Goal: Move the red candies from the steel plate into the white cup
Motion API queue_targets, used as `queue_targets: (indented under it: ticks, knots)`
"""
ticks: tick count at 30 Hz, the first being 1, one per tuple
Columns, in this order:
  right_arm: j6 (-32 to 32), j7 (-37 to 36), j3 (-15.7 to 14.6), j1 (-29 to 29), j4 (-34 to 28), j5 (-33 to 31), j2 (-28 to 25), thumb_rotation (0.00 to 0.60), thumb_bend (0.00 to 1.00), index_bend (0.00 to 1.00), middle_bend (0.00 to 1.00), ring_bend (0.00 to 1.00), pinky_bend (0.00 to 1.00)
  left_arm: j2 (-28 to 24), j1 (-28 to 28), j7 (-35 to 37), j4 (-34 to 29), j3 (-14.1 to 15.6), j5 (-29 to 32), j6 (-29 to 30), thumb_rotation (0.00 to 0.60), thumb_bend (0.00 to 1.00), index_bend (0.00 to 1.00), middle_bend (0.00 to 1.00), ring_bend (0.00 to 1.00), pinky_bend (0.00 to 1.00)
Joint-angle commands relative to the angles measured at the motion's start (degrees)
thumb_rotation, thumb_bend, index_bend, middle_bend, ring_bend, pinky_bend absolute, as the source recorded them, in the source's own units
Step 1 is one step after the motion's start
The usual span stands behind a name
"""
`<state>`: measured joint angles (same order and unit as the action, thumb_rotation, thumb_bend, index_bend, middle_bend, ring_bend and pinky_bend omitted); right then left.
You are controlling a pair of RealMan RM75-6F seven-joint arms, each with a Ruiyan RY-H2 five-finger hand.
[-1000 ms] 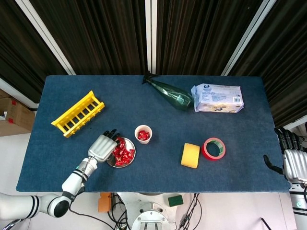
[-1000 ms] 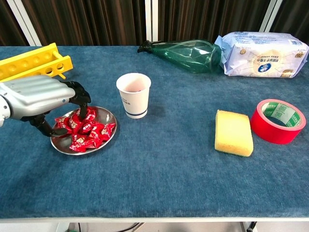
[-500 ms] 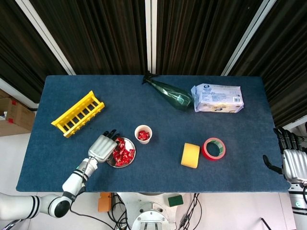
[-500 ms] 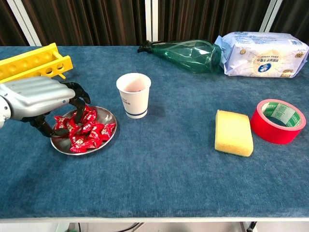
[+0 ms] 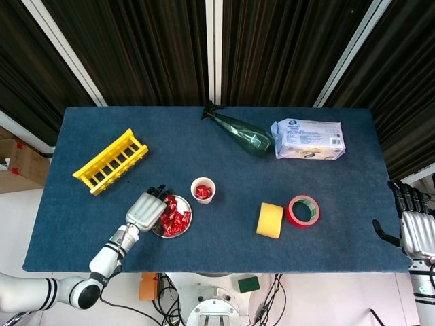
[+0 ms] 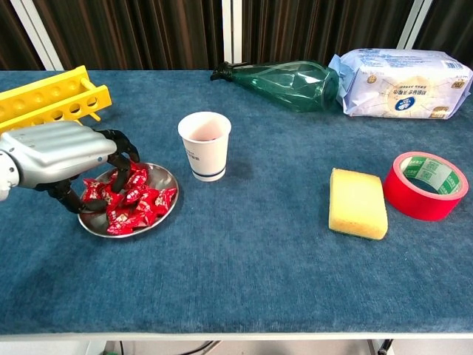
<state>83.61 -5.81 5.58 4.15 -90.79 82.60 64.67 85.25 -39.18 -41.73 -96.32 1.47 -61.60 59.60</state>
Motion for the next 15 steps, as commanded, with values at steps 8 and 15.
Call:
queue_targets:
  ticks: [8, 15]
  knots:
    - [-0.07, 0.02, -0.03, 0.04, 0.0, 0.01, 0.0, 0.6, 0.32, 0.0, 0.0, 0.0, 0.0, -1.3, 0.8, 0.64, -2.03, -0.13, -1.42, 1.57, 0.6, 0.4, 0.6, 0.2, 0.06, 0.22]
    - [-0.04, -0.05, -0.09, 0.02, -0.03, 0.11, -0.04, 0.6, 0.32, 0.0, 0.0, 0.0, 0.0, -4.39, 1.21, 0.38, -6.66, -1.24, -3.17, 4.17, 0.6, 0.4, 0.6, 0.2, 0.06, 0.22]
